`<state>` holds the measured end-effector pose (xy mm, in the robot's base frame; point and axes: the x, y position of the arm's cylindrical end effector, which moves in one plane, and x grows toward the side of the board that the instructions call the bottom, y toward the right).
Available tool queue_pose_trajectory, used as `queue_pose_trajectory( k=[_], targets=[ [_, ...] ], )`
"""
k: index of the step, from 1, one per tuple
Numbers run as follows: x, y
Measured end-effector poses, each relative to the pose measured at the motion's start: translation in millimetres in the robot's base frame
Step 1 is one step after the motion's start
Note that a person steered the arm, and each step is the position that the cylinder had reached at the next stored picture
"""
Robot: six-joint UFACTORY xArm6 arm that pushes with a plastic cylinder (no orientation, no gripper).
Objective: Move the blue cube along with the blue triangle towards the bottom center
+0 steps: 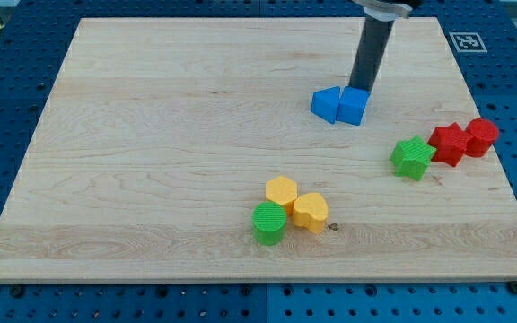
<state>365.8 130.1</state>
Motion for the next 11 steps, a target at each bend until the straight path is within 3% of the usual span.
queue_pose_trajectory(
  k=[5,6,8,11],
  targets=[
    [-7,-41],
    [-14,-12],
    [39,49],
    [21,7]
  ],
)
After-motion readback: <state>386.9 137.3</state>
